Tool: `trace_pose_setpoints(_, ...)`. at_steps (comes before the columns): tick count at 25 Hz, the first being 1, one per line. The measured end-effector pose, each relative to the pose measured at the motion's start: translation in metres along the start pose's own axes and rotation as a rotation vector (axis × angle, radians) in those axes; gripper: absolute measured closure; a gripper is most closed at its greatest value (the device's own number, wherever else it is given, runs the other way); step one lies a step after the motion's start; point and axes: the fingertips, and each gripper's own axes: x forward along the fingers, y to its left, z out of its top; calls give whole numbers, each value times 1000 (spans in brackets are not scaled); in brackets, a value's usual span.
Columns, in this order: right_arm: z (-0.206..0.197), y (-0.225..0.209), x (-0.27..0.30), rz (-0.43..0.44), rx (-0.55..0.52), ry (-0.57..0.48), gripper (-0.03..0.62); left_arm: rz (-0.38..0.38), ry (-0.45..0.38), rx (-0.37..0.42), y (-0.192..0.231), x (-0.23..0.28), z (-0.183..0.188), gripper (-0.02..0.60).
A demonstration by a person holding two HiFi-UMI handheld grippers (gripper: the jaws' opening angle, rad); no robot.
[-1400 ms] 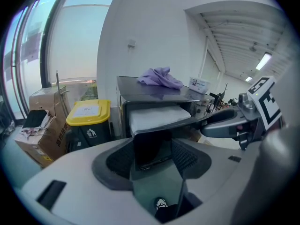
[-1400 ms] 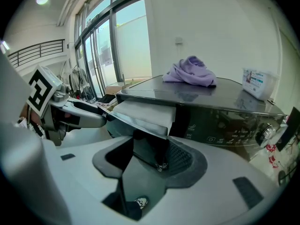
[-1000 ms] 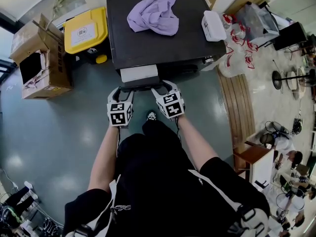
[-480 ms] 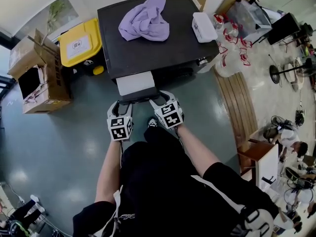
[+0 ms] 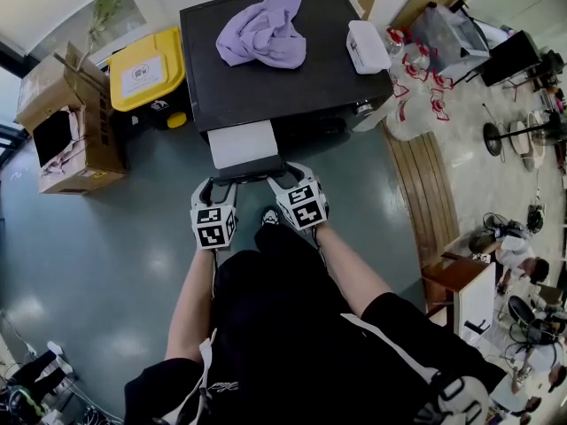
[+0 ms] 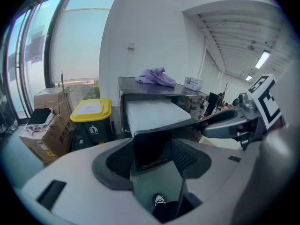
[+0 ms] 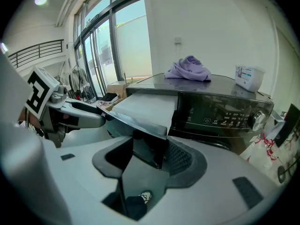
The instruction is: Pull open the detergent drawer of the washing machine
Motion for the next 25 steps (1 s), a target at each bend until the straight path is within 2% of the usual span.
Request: trace_pose_setpoints(25, -22, 12, -17, -14, 6, -3, 372, 7, 3, 9, -13, -20, -18, 333)
